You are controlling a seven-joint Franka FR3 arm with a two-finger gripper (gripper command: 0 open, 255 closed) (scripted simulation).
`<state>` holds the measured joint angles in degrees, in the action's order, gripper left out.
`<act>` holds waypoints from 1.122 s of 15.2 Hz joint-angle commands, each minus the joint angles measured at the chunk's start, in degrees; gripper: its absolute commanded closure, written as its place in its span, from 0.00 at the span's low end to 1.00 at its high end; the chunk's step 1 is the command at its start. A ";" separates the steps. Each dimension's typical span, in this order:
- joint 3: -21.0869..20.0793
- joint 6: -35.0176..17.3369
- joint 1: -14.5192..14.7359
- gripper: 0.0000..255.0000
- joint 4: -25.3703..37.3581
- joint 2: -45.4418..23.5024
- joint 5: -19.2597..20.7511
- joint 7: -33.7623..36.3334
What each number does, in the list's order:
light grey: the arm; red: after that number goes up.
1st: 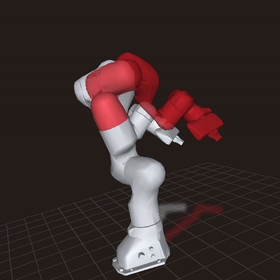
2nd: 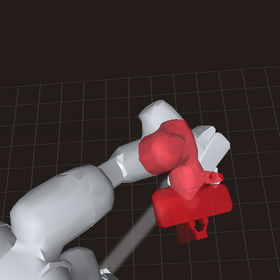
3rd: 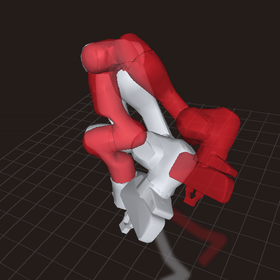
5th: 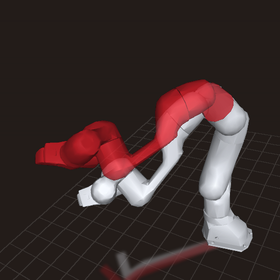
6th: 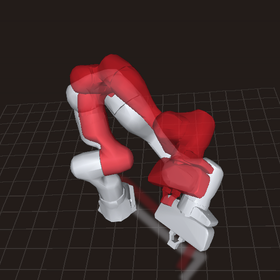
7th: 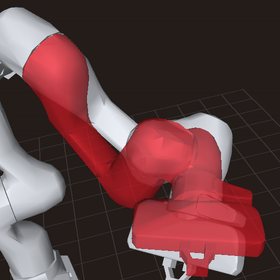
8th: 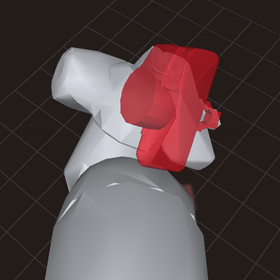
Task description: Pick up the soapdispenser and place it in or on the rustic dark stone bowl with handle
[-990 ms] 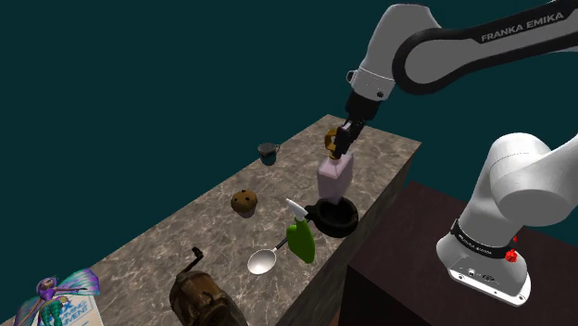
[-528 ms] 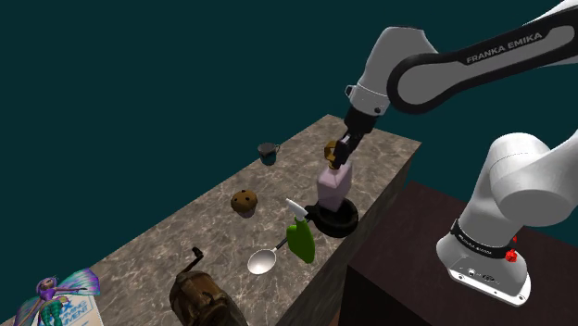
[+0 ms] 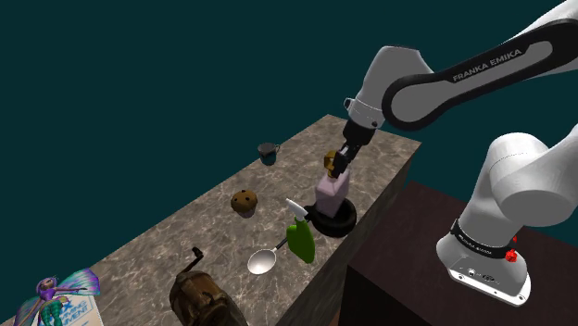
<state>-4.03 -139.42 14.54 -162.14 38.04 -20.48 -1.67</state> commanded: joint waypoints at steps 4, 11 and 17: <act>-0.04 -0.26 0.06 1.00 -0.22 -0.17 -0.07 -0.04; -0.06 -0.25 0.07 0.00 -0.25 -0.12 -0.08 -0.01; 1.02 9.69 -1.94 0.00 2.74 6.64 2.62 1.15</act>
<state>-3.06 -130.91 12.77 -159.75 43.95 -18.13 -0.74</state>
